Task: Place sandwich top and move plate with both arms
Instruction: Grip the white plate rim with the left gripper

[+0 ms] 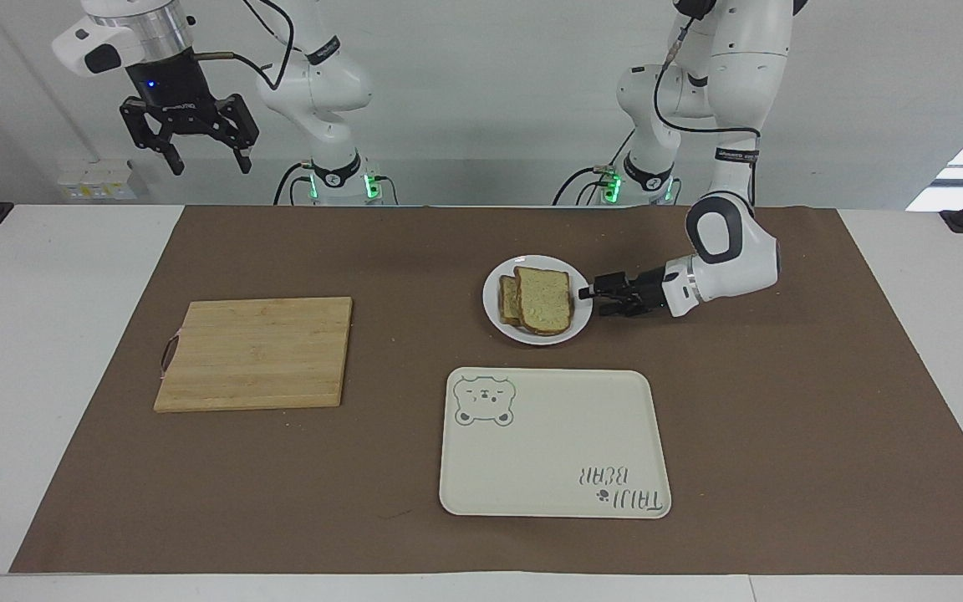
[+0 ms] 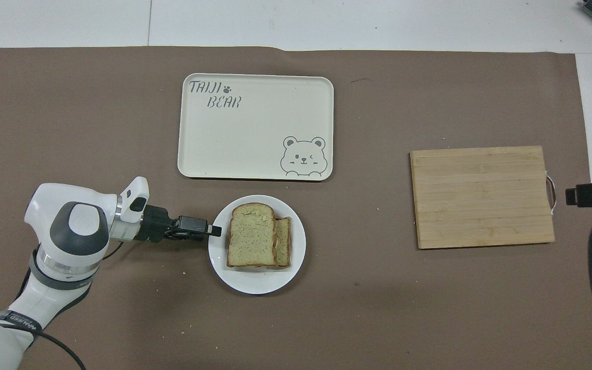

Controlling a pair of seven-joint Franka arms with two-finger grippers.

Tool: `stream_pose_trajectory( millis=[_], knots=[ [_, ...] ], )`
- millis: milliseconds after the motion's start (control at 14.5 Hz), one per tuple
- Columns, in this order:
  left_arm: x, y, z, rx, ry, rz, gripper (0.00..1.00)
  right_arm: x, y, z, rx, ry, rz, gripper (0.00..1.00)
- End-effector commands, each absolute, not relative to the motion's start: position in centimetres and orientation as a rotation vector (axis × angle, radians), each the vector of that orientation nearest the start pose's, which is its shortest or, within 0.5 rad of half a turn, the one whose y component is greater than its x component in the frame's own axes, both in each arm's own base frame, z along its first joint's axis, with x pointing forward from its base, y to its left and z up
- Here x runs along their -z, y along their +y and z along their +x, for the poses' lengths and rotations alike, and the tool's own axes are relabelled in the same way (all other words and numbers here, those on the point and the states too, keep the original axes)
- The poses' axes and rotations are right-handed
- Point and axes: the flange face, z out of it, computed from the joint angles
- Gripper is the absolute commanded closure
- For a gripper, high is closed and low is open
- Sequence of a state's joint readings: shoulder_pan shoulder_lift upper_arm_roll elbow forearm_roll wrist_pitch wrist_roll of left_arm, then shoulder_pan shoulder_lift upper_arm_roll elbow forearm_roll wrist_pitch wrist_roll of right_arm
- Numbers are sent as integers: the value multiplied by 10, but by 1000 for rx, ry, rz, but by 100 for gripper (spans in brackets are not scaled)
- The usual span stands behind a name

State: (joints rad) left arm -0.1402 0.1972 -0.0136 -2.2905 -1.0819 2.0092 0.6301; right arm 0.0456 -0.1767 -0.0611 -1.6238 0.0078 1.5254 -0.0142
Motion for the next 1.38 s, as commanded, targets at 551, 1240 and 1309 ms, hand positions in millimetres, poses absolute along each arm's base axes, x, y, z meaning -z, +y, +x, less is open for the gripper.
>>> stream_pose_trajectory(
  millis=[551,1240,1309],
  knots=[
    [-260,-130,476,257,-36,2163,22,-690,-13,487,118,-28,-3125,0],
    [-260,-136,474,269,-42,2158,56,-690,-13,487,118,-28,-3125,0],
    [-260,-136,474,268,-44,2158,62,-690,-13,487,118,-28,-3125,0]
  ],
)
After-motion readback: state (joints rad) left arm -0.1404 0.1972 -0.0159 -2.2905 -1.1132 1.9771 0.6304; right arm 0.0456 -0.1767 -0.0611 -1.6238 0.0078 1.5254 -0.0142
